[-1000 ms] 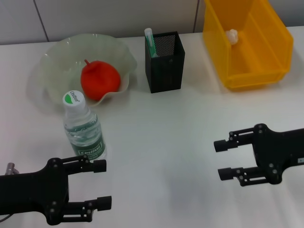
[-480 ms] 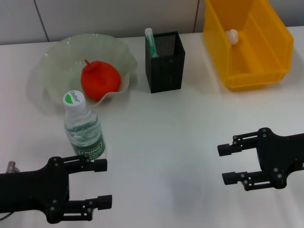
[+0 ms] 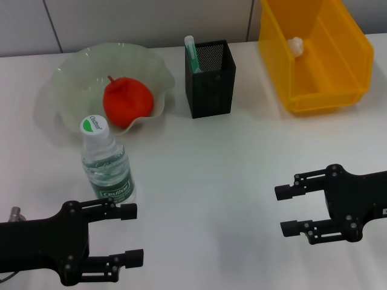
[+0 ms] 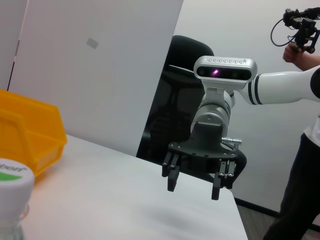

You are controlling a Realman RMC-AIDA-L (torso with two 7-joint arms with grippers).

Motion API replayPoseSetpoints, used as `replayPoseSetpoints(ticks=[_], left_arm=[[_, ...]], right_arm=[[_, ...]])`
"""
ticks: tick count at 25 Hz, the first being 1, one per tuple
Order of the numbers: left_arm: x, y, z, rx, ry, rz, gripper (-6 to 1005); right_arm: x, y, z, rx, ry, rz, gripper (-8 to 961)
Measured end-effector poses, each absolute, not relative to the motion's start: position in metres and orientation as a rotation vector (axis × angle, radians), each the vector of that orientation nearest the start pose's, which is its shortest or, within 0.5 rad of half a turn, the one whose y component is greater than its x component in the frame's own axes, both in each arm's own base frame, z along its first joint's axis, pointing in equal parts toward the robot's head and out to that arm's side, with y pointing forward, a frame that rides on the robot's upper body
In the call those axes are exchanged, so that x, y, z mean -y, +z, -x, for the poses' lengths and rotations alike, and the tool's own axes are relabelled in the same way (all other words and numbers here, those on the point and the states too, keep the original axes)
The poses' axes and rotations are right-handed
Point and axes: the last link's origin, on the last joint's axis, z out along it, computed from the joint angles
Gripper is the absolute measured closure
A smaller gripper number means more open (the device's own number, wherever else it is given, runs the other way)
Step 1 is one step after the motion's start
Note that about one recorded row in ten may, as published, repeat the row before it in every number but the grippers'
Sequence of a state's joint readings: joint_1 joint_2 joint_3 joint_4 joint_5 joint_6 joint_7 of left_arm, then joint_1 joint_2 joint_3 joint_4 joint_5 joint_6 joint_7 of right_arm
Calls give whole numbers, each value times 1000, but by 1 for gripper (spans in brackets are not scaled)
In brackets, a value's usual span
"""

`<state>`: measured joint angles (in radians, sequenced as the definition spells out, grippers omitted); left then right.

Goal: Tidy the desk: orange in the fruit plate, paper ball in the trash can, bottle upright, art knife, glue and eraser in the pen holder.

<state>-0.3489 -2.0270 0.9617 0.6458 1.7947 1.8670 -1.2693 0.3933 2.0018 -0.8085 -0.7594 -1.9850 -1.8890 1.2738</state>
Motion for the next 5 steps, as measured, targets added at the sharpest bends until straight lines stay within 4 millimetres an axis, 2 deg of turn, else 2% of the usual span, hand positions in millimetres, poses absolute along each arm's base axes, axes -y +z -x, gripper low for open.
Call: replayPoseSetpoints(ticks=[5], left_arm=[[-247, 0, 269, 508, -960, 2991, 213]], right_arm=[[-267, 31, -279, -395, 712, 3005, 346]])
